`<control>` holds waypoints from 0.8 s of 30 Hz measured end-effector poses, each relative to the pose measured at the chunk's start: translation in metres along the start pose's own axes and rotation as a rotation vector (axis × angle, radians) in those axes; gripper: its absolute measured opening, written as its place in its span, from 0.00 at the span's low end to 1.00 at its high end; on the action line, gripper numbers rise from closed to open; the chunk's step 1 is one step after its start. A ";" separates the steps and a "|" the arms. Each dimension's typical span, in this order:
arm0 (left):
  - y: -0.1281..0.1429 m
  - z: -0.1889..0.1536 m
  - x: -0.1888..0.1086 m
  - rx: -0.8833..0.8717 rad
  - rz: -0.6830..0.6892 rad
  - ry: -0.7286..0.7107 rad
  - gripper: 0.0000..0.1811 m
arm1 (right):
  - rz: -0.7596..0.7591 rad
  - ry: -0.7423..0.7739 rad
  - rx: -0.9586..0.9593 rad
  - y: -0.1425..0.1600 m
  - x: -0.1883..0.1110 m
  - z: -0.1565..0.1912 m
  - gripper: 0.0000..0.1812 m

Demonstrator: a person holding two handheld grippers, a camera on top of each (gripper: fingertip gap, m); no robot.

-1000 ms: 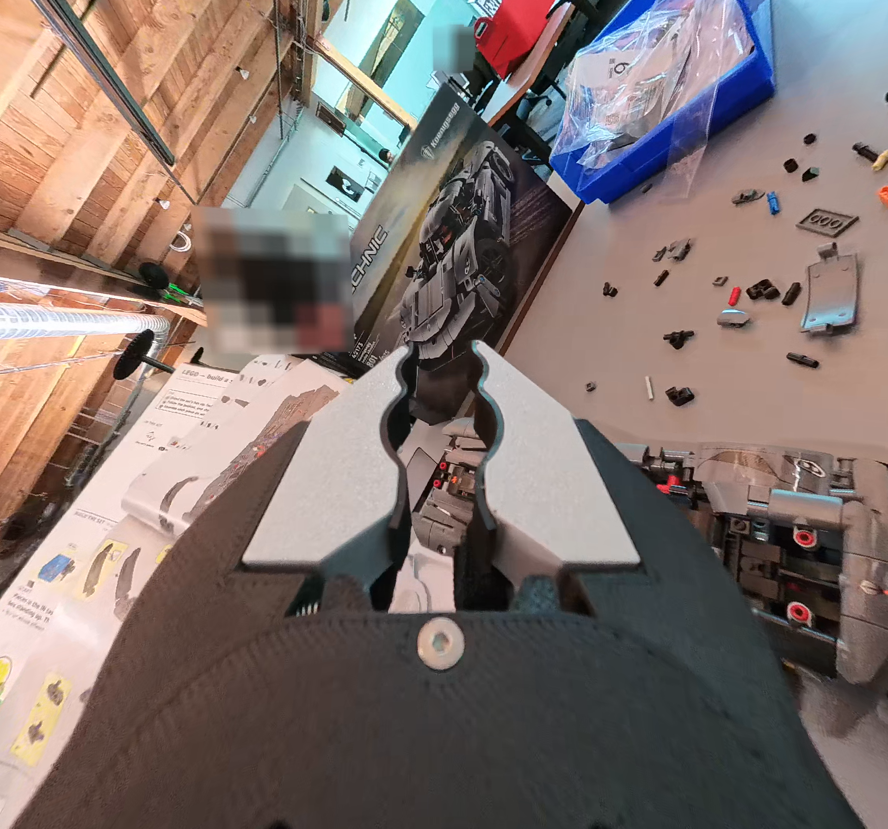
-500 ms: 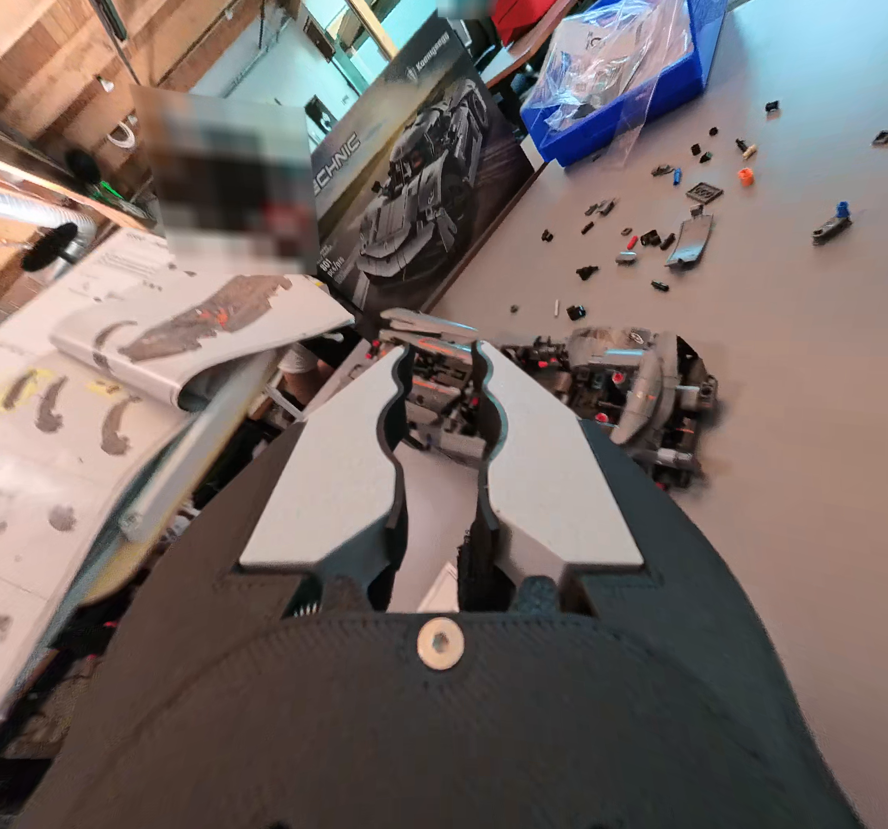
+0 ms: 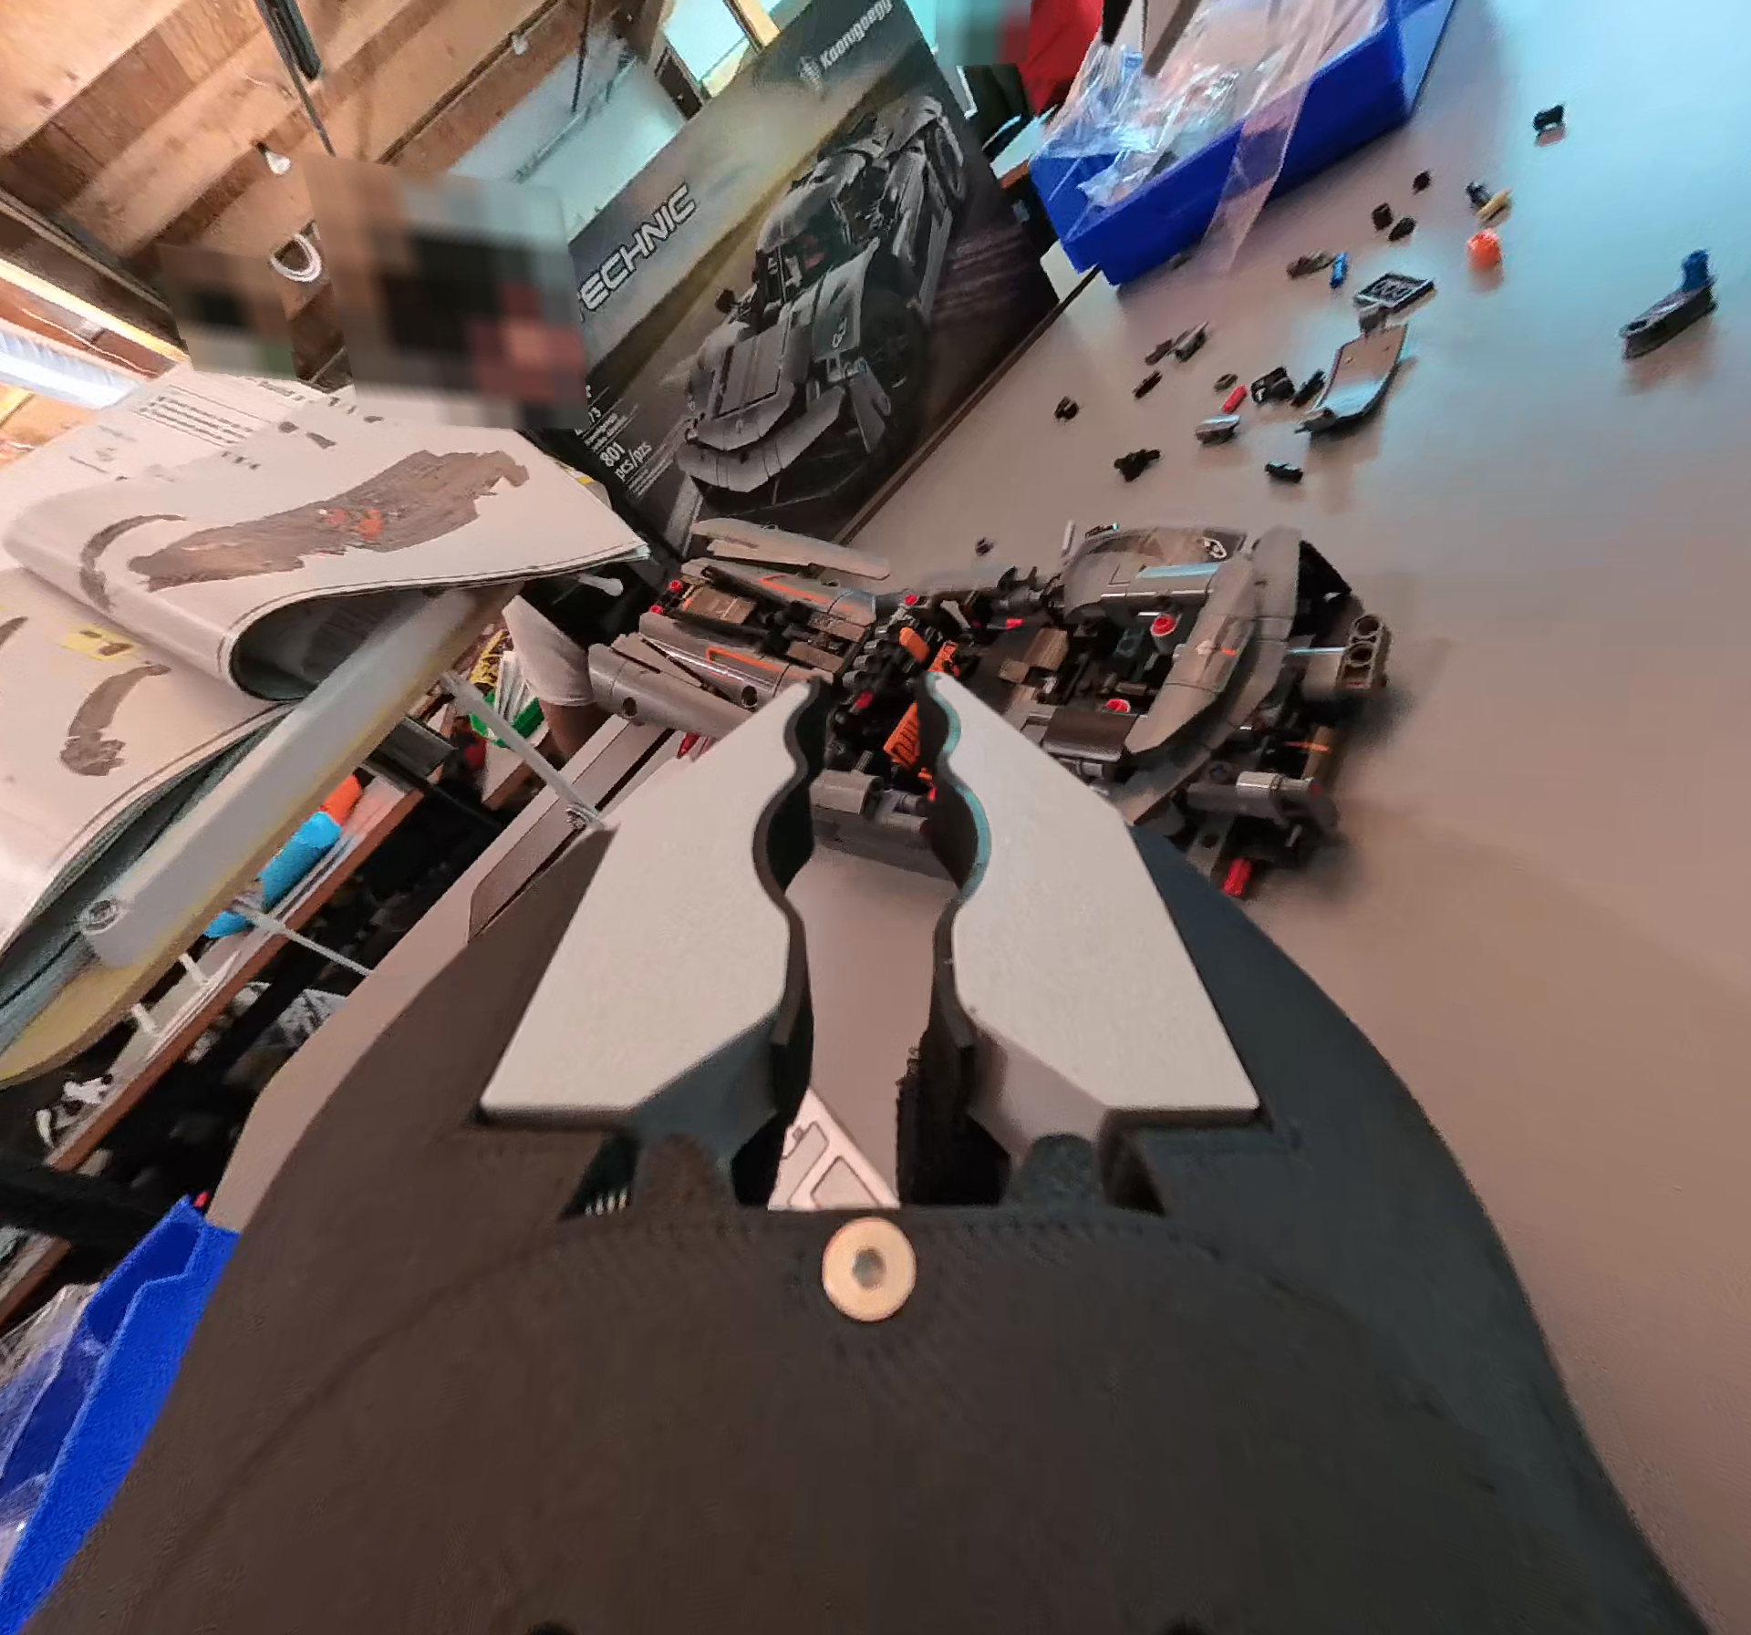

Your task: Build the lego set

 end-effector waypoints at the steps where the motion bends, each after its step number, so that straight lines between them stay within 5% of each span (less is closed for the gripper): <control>1: 0.002 0.001 0.000 0.015 0.007 -0.008 0.09 | -0.002 -0.008 0.007 -0.001 0.002 0.002 0.23; 10: 0.005 0.012 -0.011 -0.056 -0.025 -0.022 0.08 | -0.021 0.016 -0.021 -0.017 0.002 0.016 0.24; 24: 0.015 0.014 0.002 -0.055 0.043 -0.046 0.08 | -0.178 0.058 0.062 0.037 0.006 -0.012 0.24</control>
Point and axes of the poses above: each gripper's, where its closed fingertips meet, x out along the fingers, y out of its underside, z = x × y across the jaws, the point moved 1 cm from there along -x, back along the fingers, and after that the axes turned 5 degrees about -x, right-handed, at the moved point
